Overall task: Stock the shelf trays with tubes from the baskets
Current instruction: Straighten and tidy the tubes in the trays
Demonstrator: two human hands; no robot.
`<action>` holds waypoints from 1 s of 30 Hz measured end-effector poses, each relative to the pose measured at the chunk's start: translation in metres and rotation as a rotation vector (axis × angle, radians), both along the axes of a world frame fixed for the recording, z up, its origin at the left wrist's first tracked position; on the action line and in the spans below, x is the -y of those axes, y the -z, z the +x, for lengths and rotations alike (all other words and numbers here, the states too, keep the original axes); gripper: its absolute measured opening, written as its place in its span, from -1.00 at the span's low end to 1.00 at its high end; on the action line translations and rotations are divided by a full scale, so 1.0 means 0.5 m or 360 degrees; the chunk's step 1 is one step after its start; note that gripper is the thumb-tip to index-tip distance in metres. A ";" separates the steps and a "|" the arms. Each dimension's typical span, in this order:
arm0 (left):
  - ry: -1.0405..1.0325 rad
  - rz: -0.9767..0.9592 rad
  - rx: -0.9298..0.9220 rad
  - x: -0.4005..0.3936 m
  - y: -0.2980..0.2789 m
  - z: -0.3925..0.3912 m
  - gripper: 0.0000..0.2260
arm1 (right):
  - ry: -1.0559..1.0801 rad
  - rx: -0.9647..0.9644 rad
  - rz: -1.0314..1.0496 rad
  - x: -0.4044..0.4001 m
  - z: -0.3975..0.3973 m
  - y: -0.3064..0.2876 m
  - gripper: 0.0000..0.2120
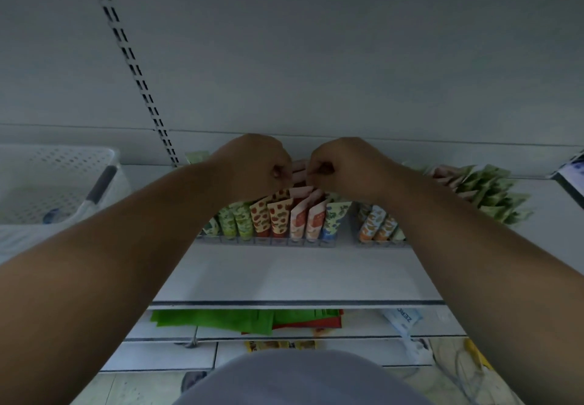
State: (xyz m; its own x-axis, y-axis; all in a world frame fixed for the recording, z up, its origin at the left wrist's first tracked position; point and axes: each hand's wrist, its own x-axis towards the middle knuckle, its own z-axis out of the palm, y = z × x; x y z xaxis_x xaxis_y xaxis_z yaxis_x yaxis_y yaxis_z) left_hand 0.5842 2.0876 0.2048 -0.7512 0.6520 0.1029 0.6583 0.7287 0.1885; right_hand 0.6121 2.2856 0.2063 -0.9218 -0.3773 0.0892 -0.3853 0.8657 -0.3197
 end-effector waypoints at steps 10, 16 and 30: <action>0.0095 -0.0071 0.0068 -0.043 -0.003 -0.003 -0.87 | -0.0022 0.0172 0.0097 -0.021 0.010 -0.009 -0.95; 0.0102 -0.0079 0.0081 -0.044 0.001 -0.005 -0.88 | 0.0009 0.0101 0.0162 -0.009 0.013 0.000 -0.84; 0.0184 -0.0009 0.0169 -0.083 -0.001 -0.016 -0.90 | 0.0012 0.0226 0.0042 -0.082 0.021 -0.013 -0.92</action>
State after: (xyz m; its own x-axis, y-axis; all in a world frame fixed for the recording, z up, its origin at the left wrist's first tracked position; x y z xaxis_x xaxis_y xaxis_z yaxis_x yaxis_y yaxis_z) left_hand 0.5759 2.1289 0.2054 -0.6773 0.7353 0.0231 0.7148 0.6503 0.2574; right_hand 0.6226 2.3266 0.2129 -0.9273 -0.3706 -0.0522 -0.3309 0.8772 -0.3478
